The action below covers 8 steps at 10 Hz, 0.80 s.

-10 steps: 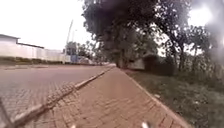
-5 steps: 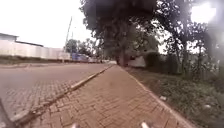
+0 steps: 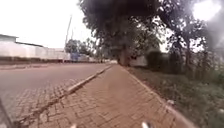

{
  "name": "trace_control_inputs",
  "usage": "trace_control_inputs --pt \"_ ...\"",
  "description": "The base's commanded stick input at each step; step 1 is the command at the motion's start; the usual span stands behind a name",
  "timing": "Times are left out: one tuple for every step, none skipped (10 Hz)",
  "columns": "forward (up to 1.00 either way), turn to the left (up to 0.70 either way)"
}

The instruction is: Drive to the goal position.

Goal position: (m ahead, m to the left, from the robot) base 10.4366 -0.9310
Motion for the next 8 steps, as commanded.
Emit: trace_control_inputs --pt "0.50 0.00" --pt "0.50 0.00" --pt "0.50 0.00" --pt "0.50 0.00" --pt "0.50 -0.08" --pt "0.50 -0.32" --pt "0.50 -0.48" --pt "0.50 -0.37"
